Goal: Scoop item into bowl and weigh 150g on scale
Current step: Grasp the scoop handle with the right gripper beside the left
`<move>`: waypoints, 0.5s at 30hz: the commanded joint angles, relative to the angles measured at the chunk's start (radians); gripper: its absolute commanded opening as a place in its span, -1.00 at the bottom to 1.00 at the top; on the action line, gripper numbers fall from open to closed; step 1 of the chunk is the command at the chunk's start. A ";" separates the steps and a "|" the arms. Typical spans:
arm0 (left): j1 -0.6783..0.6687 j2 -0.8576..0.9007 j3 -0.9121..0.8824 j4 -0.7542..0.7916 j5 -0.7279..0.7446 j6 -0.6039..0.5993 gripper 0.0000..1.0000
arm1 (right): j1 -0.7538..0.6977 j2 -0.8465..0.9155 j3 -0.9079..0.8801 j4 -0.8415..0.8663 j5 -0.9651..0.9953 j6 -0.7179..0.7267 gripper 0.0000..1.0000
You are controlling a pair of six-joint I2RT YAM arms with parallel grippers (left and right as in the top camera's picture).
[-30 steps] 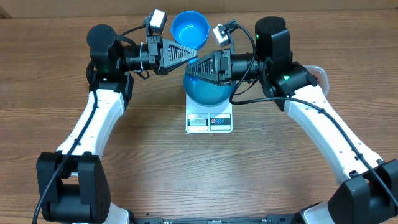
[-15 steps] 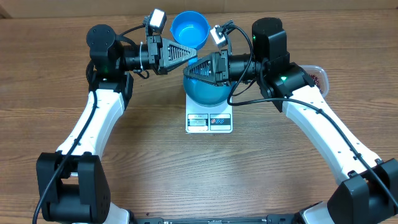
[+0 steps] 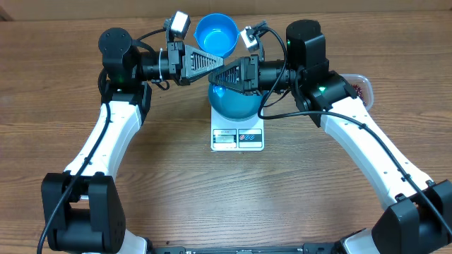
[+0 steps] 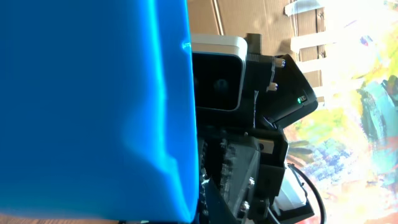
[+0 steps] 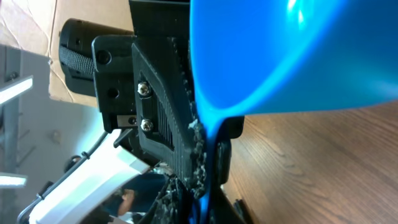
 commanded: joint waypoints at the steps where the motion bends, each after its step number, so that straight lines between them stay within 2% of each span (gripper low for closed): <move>1: -0.008 0.004 0.008 0.005 0.020 0.047 -0.92 | 0.001 -0.003 0.005 0.005 0.011 -0.009 -0.90; 7: -0.008 0.004 0.008 0.005 0.019 0.074 -0.87 | 0.001 -0.003 0.005 0.006 0.011 -0.010 -0.93; 9: -0.008 0.004 0.008 0.005 0.019 0.087 -0.50 | 0.001 -0.003 0.005 0.006 0.011 -0.010 -0.93; 11: -0.008 0.004 0.008 0.005 0.019 0.109 0.12 | 0.001 -0.003 0.005 0.006 0.011 -0.010 -0.93; 12: -0.008 0.004 0.008 0.005 0.019 0.122 0.29 | 0.001 -0.003 0.005 0.006 0.011 -0.010 -0.93; 15: -0.006 0.004 0.008 0.005 0.019 0.153 0.58 | 0.001 -0.003 0.005 0.006 0.016 -0.040 -0.93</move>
